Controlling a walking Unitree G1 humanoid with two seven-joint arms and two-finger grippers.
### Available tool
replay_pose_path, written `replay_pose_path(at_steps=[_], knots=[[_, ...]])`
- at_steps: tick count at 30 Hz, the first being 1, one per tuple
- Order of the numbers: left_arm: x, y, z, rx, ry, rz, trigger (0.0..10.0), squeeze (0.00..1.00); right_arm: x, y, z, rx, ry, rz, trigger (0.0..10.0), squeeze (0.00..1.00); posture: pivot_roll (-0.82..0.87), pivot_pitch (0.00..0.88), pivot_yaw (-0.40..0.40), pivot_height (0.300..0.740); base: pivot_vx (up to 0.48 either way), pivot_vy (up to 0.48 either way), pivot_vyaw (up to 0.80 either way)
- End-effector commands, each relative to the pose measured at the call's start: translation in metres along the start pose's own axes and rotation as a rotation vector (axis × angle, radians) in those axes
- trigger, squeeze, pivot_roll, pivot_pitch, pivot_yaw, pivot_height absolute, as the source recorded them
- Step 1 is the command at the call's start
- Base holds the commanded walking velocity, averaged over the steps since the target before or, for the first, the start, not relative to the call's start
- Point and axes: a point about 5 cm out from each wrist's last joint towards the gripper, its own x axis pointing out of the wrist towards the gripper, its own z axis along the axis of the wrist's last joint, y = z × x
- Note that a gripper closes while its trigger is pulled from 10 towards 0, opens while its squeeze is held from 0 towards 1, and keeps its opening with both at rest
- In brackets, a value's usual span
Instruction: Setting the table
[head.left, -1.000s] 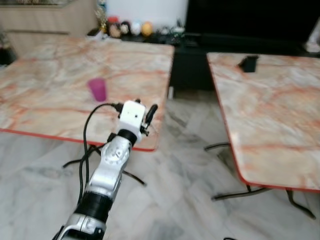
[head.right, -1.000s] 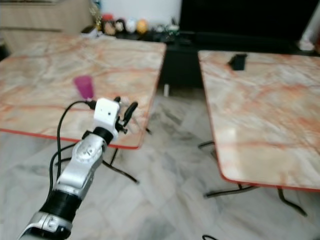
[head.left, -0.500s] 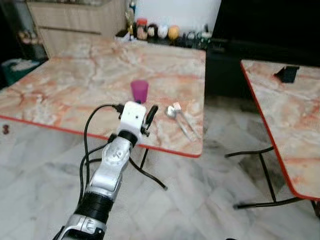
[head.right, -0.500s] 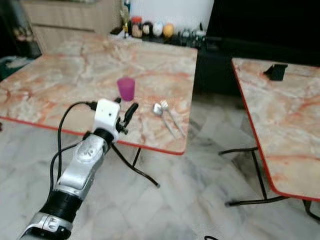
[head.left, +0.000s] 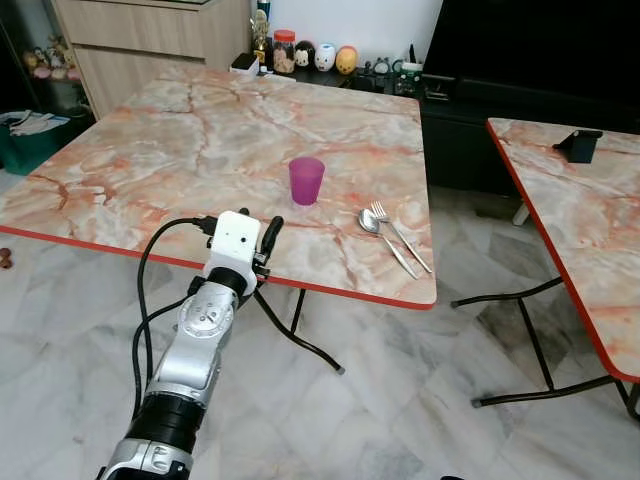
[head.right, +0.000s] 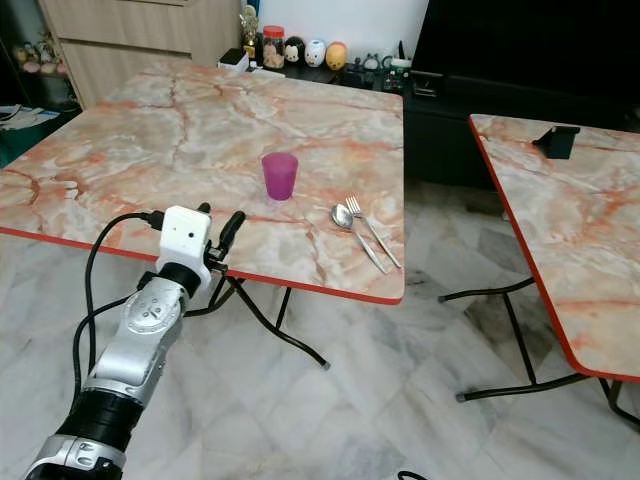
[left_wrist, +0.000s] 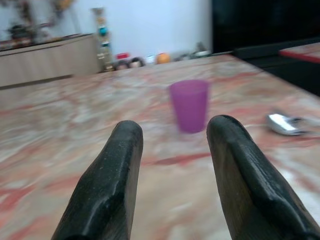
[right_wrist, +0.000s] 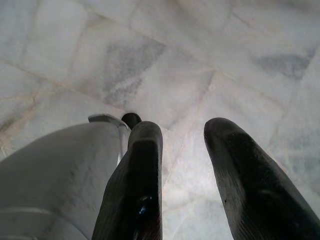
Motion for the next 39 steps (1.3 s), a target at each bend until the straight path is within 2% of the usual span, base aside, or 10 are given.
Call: replay_pose_path(at_steps=[1,10,13,16,19,21,22,25,30,39], knots=[[-0.003,0.011,0.001,0.015,-0.019,0.069,10.0,0.0,0.0,-0.004,0.001,0.004,-0.004,-0.014,10.0,0.0,0.11,0.0,-0.06,0.728,0.0,0.0,0.0],[-0.046,0.098,-0.045,0.114,0.177,0.563,10.0,0.0,0.0,-0.004,0.0,0.005,0.0,-0.015,10.0,0.0,0.13,0.0,-0.072,0.728,0.0,0.0,0.0],[-0.09,0.134,-0.081,0.141,0.354,0.799,10.0,0.0,0.0,-0.004,0.0,0.007,0.0,-0.013,10.0,0.0,0.13,0.0,-0.07,0.728,0.0,0.0,0.0],[-0.118,0.138,-0.109,0.231,0.506,0.809,10.0,0.0,0.0,-0.004,0.0,0.008,0.0,-0.013,10.0,0.0,0.14,0.0,-0.074,0.728,0.0,0.0,0.0],[-0.162,0.132,-0.148,0.234,0.752,0.784,10.0,0.0,0.0,-0.004,0.001,0.006,0.001,-0.012,10.0,0.0,0.13,0.0,-0.076,0.728,0.0,0.0,0.0],[-0.185,0.117,-0.171,0.087,0.921,0.727,10.0,0.0,0.0,-0.004,0.001,0.009,0.0,-0.013,10.0,0.0,0.13,0.0,-0.074,0.728,0.0,0.0,0.0],[-0.198,0.096,-0.187,-0.026,1.056,0.593,10.0,0.0,0.0,-0.004,0.001,0.01,0.0,-0.014,10.0,0.0,0.13,0.0,-0.074,0.728,0.0,0.0,0.0],[-0.211,0.057,-0.202,-0.014,1.181,0.279,10.0,0.0,0.0,-0.004,0.002,0.008,-0.002,-0.017,10.0,0.0,0.13,0.0,-0.081,0.728,0.0,0.0,0.0],[-0.207,0.025,-0.206,-0.035,1.197,0.123,10.0,0.0,0.0,-0.005,0.003,0.021,-0.008,-0.03,10.0,0.0,0.12,0.0,-0.08,0.728,0.0,0.0,0.0],[-0.194,0.018,-0.205,-0.051,1.177,0.086,10.0,0.0,0.0,-0.006,0.004,0.045,-0.02,-0.047,10.0,0.0,0.1,0.0,-0.072,0.728,0.0,0.0,0.0]])
